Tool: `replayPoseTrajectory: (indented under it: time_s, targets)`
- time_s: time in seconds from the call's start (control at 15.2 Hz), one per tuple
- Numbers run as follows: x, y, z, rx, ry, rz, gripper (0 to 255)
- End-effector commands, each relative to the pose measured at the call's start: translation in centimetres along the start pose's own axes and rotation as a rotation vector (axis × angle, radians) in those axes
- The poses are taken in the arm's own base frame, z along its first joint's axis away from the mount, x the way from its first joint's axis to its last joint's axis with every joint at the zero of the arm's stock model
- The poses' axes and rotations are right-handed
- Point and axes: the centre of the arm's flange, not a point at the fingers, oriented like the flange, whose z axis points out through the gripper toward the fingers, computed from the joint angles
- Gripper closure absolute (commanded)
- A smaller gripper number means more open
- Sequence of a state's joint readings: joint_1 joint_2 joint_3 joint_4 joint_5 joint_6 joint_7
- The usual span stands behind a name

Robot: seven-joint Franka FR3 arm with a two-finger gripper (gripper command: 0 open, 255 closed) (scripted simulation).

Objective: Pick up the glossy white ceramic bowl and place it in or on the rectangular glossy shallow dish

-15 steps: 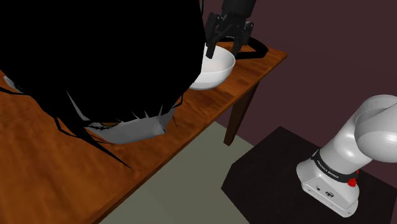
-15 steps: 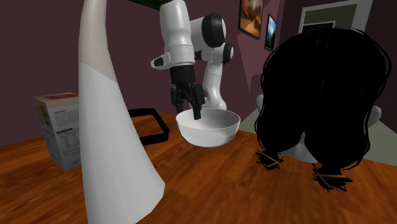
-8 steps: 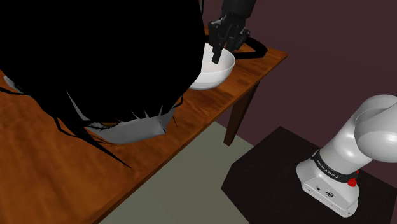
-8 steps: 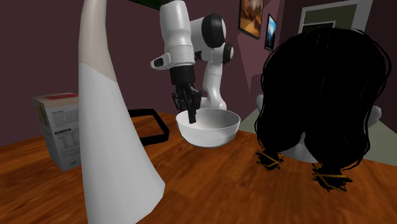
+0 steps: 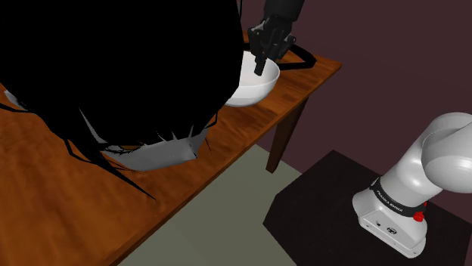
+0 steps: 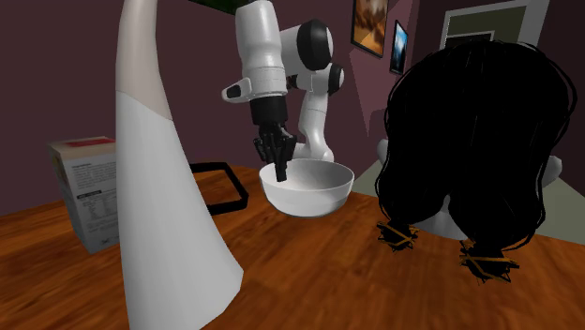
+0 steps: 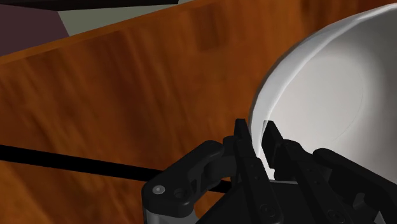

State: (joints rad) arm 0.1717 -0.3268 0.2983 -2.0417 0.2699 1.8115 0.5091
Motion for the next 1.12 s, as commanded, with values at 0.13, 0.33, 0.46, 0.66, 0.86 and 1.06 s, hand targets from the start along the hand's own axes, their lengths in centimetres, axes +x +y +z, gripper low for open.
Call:
replayPoseTrajectory:
  time_s: [0.13,0.33,0.46,0.66,0.86,1.06]
  targets:
    - [0.0,-0.3,-1.5,-0.001,-0.001,0.000,255]
    - [-0.1,-0.6,-3.0,-0.001,-0.001,0.000,255]
    - [-0.1,-0.8,-4.1,-0.001,-0.001,0.000,255]
    - [-0.1,-1.1,-5.6,-0.001,-0.001,0.000,255]
    - [-0.1,-1.4,-7.2,-0.001,-0.001,0.000,255]
    - [-0.1,-1.7,-8.8,-0.001,-0.001,0.000,255]
